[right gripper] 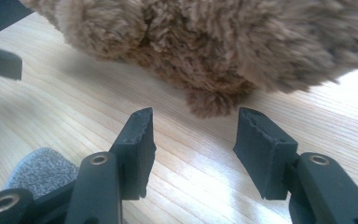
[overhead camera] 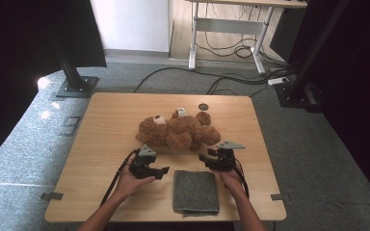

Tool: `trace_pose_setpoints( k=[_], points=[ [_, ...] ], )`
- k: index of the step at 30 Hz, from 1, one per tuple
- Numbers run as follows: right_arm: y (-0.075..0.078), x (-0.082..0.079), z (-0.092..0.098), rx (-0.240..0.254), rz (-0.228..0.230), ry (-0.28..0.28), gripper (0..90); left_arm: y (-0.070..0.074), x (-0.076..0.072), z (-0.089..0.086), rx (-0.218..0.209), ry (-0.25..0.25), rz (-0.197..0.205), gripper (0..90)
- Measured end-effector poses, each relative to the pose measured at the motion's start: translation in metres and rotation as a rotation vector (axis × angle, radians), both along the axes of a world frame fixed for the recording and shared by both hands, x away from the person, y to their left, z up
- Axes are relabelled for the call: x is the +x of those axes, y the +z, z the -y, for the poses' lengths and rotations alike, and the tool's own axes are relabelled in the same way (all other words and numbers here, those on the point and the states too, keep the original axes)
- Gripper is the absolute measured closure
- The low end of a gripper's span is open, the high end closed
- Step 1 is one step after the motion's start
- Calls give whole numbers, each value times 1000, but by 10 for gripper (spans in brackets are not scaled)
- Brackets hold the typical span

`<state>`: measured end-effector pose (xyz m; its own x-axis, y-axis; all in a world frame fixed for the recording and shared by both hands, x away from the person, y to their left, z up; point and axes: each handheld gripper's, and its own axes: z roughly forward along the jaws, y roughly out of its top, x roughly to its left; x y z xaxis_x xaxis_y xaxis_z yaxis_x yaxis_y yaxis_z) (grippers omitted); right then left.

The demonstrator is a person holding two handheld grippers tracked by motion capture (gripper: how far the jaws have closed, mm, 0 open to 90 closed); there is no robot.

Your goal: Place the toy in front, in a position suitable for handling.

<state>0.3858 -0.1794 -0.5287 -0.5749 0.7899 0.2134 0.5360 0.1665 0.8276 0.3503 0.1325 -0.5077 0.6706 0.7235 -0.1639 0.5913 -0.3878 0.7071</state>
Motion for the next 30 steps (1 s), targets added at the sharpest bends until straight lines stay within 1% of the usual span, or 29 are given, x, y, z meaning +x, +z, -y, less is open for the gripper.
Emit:
trace_pose_setpoints(
  k=[1, 2, 5, 6, 7, 8, 9, 11, 16, 17, 18, 19, 20, 21, 22, 23, 26, 27, 29, 30],
  points=[
    [0, 0, 1, -1, -1, -4, 466, -2, -1, 5, 1, -12, -7, 257],
    [0, 0, 1, -1, -1, -4, 466, -2, -1, 5, 1, -12, -7, 257],
    [-2, 0, 3, -6, -8, -19, 466, -6, -4, 16, 4, -38, -21, 257],
    [-2, 0, 3, -6, -8, -19, 466, -6, -4, 16, 4, -38, -21, 256],
    [-2, 0, 4, -7, -11, -25, 466, -8, -5, 21, 4, -50, -27, 256],
    [-2, 0, 4, -7, -11, -25, 466, -8, -5, 21, 4, -50, -27, 256],
    [-3, 0, 5, -10, -14, -29, 466, -10, -5, 26, 5, -61, -32, 256],
    [-3, 1, 6, -13, -14, -32, 466, -12, -4, 31, 5, -69, -40, 253],
    [-5, 1, 6, -17, -17, -38, 465, -16, -4, 39, 5, -81, -52, 243],
    [-5, 1, 6, -19, -17, -40, 466, -18, -4, 44, 3, -92, -60, 241],
    [-5, 1, 6, -19, -17, -40, 466, -18, -4, 44, 3, -92, -60, 239],
    [-5, 1, 7, -21, -19, -40, 466, -20, -4, 49, 10, -101, -62, 238],
    [-5, 1, 7, -21, -19, -40, 466, -20, -4, 49, 10, -101, -62, 238],
    [-5, 1, 7, -24, -21, -41, 465, -22, -5, 55, 13, -113, -62, 238],
    [-5, 1, 7, -25, -23, -42, 465, -22, -5, 55, 13, -113, -62, 237],
    [-6, 1, 7, -25, -24, -42, 465, -23, -6, 59, 18, -120, -65, 237],
    [-6, 1, 7, -27, -28, -43, 465, -26, -6, 64, 22, -128, -67, 236],
    [-7, 1, 7, -29, -28, -42, 465, -28, -7, 67, 34, -134, -69, 237],
    [-7, 1, 7, -30, -28, -42, 465, -29, -7, 70, 41, -138, -70, 241],
    [-7, 1, 7, -32, -29, -41, 464, -31, -9, 72, 52, -141, -58, 250]
  ],
)
